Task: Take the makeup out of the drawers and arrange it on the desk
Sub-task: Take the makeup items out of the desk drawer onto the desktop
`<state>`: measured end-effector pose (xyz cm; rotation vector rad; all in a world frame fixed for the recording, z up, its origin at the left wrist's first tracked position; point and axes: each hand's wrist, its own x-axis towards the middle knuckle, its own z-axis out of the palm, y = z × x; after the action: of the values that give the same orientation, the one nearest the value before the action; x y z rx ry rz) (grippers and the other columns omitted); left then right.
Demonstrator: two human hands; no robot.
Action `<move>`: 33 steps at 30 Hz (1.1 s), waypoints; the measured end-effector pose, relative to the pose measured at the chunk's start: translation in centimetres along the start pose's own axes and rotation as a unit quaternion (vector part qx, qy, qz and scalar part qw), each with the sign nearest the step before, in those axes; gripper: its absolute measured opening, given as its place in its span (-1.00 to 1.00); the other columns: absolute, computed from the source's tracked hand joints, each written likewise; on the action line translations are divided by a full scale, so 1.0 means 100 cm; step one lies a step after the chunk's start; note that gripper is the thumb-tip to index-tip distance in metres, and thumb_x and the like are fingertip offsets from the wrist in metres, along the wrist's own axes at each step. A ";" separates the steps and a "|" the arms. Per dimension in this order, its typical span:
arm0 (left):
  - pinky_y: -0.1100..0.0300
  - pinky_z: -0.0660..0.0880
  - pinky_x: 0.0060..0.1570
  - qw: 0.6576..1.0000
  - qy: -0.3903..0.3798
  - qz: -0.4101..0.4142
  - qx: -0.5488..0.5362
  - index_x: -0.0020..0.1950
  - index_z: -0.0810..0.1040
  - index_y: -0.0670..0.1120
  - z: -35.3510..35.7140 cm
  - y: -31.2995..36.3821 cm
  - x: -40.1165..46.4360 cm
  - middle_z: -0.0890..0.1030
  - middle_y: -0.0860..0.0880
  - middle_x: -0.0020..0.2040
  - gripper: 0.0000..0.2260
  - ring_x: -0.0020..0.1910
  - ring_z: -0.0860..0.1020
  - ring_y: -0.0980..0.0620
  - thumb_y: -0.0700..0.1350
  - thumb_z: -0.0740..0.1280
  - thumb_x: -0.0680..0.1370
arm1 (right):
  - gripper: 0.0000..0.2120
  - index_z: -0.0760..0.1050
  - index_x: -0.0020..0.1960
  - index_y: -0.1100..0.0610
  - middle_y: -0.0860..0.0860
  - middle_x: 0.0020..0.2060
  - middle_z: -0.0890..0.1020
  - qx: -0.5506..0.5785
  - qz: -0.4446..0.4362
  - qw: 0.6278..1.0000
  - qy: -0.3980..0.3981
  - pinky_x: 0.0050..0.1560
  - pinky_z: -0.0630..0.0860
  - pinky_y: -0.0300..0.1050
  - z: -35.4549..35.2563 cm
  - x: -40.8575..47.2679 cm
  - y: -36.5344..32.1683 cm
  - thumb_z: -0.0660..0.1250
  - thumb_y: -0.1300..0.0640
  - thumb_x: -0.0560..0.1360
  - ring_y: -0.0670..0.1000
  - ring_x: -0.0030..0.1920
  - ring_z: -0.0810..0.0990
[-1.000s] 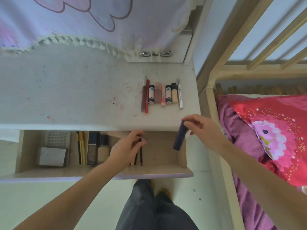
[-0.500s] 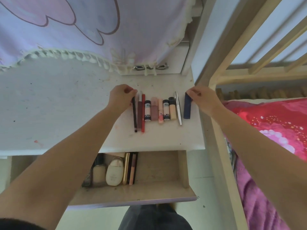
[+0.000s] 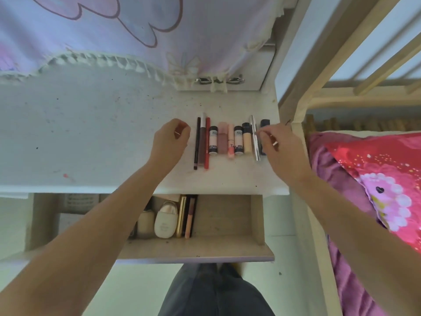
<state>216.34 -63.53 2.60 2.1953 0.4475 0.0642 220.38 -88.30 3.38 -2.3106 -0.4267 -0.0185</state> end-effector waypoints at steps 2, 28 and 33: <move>0.38 0.44 -0.26 0.999 -0.011 0.036 -0.013 -0.07 0.50 0.00 -0.009 -0.014 -0.047 0.53 0.11 -0.27 -0.91 -0.30 0.49 0.18 -0.11 0.20 0.57 | -0.81 0.55 0.04 0.14 -0.19 -0.22 0.50 0.057 -0.052 0.994 -0.082 -0.15 0.39 -0.50 0.016 -0.048 -0.021 0.18 0.12 0.57 -0.21 -0.26 0.48; 0.00 0.53 -0.11 0.954 -0.176 0.003 0.241 0.42 0.22 -0.07 0.052 -0.128 -0.121 0.46 -0.14 0.19 -0.55 0.07 0.51 -0.17 -0.09 0.25 0.57 | -0.84 0.43 0.13 0.21 0.20 0.06 0.55 -0.022 0.141 0.958 -0.248 0.03 0.42 -0.11 0.197 -0.098 -0.014 0.16 0.24 0.58 0.13 0.05 0.53; 0.24 0.49 -0.09 0.978 -0.181 0.025 0.105 0.23 0.38 -0.02 0.023 -0.112 -0.142 0.54 0.04 0.02 -0.76 -0.07 0.54 0.09 -0.10 0.27 0.57 | -0.84 0.40 0.12 0.01 -0.10 -0.04 0.57 0.086 0.110 0.960 -0.242 -0.09 0.42 -0.40 0.152 -0.121 -0.033 0.27 0.15 0.56 -0.08 0.00 0.57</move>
<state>200.26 -63.84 -5.96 2.3579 0.1992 -0.3657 206.20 -79.06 -6.74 -2.1621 -0.3910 0.6788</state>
